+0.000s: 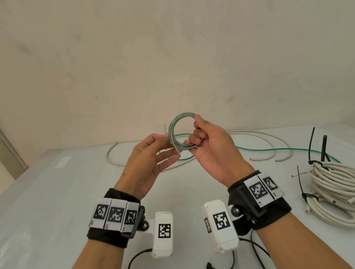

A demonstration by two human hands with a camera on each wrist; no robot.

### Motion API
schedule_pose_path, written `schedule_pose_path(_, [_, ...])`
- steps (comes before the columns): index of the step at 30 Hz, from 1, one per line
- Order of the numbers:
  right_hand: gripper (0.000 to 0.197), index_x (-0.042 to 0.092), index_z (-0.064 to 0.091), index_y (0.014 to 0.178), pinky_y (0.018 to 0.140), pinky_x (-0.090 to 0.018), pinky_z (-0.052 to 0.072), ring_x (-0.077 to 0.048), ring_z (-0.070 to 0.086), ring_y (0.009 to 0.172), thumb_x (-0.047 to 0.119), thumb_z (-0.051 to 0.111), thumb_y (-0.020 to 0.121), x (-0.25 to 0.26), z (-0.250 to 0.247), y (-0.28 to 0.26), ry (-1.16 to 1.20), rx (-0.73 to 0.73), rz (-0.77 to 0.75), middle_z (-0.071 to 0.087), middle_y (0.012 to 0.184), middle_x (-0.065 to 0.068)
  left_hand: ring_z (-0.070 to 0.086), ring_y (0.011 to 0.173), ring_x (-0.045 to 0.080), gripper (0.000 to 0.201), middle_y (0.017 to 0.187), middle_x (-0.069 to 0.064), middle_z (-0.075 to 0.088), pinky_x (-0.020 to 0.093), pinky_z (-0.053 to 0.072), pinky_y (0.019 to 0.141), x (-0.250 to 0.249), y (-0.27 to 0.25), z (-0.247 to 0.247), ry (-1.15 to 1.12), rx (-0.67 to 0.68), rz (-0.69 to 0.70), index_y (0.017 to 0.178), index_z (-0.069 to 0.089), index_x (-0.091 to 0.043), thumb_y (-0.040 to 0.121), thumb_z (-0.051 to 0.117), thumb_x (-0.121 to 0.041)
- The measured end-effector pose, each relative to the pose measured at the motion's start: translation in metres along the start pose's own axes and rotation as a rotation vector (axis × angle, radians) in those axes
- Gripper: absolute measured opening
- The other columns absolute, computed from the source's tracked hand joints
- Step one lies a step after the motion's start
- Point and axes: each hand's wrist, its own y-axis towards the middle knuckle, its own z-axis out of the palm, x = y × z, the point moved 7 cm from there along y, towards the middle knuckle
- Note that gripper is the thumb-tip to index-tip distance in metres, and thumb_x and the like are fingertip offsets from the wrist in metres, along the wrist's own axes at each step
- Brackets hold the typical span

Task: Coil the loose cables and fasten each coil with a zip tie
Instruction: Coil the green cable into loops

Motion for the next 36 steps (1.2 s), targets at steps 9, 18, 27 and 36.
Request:
schedule_pose_path(9, [0.022,0.015,0.045,0.087,0.084,-0.036,0.05,-0.013,0.034,0.056,0.019,0.054,0.107,-0.006,-0.005,0.001,0.045,-0.083,0.016,0.031,0.062,0.003,0.072,0.103,0.028,0.019,0.109,0.02,0.074,0.041,0.056,0.1,-0.01,-0.004,0.018,0.128,0.007,0.16,0.114,0.057,-0.006,0.105,0.058,-0.023])
schedule_pose_path(18, [0.019,0.008,0.05,0.091,0.077,-0.033,0.053,-0.018,0.047,0.062,0.017,0.05,0.108,-0.015,0.008,-0.008,-0.048,-0.081,0.144,0.039,0.064,-0.004,0.07,0.095,0.032,0.007,0.089,0.007,0.066,0.051,0.056,0.097,-0.005,-0.004,0.01,0.407,-0.245,0.378,0.106,0.048,-0.013,0.11,0.044,-0.017])
schedule_pose_path(27, [0.02,0.009,0.061,0.12,0.089,-0.041,0.058,-0.017,0.06,0.078,0.019,0.054,0.104,-0.009,0.001,-0.005,-0.731,0.005,0.074,0.06,0.085,-0.003,0.052,0.068,0.027,0.014,0.083,0.021,0.062,0.044,0.046,0.065,-0.023,-0.008,0.014,0.766,-0.157,0.476,0.102,0.045,-0.008,0.11,0.044,-0.019])
schedule_pose_path(36, [0.043,0.008,0.064,0.122,0.082,-0.035,0.057,-0.013,0.059,0.066,0.045,0.062,0.101,-0.009,-0.003,-0.006,-0.804,0.085,0.047,0.061,0.093,-0.002,0.046,0.063,0.023,0.017,0.074,0.018,0.055,0.038,0.041,0.059,-0.023,-0.005,0.018,0.87,0.052,0.461,0.094,0.044,-0.016,0.109,0.049,-0.022])
